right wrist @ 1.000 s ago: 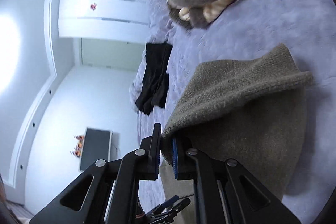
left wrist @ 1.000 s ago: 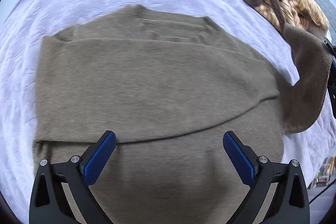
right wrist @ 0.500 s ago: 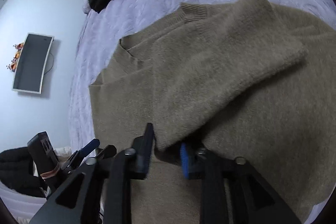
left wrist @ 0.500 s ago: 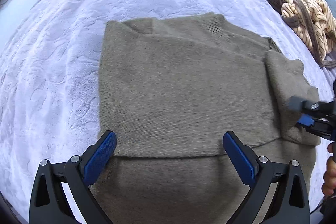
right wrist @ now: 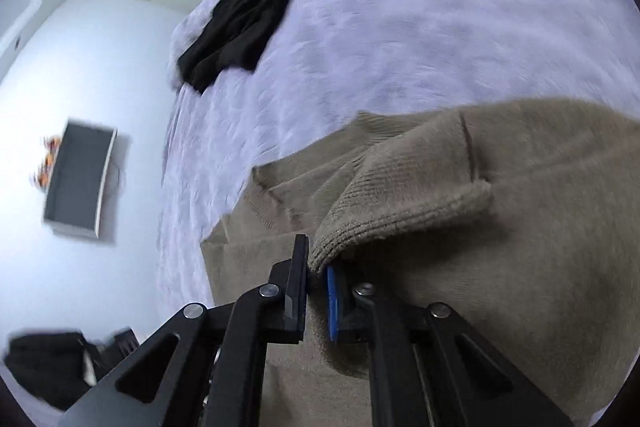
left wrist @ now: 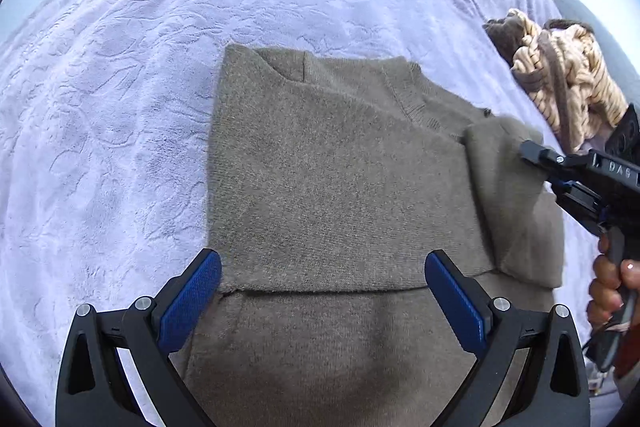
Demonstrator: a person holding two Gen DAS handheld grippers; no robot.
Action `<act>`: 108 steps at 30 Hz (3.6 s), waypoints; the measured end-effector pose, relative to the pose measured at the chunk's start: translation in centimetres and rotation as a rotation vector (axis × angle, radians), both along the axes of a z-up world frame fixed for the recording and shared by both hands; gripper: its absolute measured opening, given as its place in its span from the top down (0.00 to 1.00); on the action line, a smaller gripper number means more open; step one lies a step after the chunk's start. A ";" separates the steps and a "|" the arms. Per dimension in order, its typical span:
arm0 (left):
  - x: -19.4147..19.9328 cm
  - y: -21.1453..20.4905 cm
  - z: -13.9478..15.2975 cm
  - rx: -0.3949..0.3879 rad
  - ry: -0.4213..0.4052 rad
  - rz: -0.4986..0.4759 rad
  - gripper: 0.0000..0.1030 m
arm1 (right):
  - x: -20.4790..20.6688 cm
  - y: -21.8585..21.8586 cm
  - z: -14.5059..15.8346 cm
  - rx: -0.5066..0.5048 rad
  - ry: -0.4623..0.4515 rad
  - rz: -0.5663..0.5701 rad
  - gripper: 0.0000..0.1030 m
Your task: Fold small clothes
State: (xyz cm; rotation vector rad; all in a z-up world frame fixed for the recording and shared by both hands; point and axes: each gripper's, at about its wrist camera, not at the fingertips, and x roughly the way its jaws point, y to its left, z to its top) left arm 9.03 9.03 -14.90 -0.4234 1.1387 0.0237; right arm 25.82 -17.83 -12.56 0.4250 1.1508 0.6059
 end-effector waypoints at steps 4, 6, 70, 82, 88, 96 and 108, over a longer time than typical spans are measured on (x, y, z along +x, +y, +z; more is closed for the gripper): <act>-0.9 2.0 -0.1 -0.067 0.007 0.047 0.01 | -3.1 7.9 0.3 -0.208 -0.140 0.323 0.91; -1.0 2.7 0.0 -0.085 0.005 0.083 0.01 | -4.8 10.2 -0.9 -0.279 -0.156 0.428 0.91; -3.3 4.3 -2.9 0.196 0.110 0.044 0.24 | -8.4 6.8 -5.2 0.260 0.401 0.153 0.47; -6.1 6.0 -1.7 0.157 -0.005 0.148 0.24 | -9.2 15.5 -8.3 0.360 0.394 0.136 0.91; -7.7 7.8 -3.0 0.120 0.026 0.182 0.24 | -10.5 19.0 -11.7 0.196 0.429 0.253 0.89; -8.9 9.2 -1.1 0.046 0.024 0.214 0.24 | -12.2 17.3 -9.0 0.178 0.400 0.265 0.51; -2.2 5.6 -3.9 0.138 0.063 0.126 0.24 | -12.0 5.4 -6.4 0.127 0.349 0.064 0.51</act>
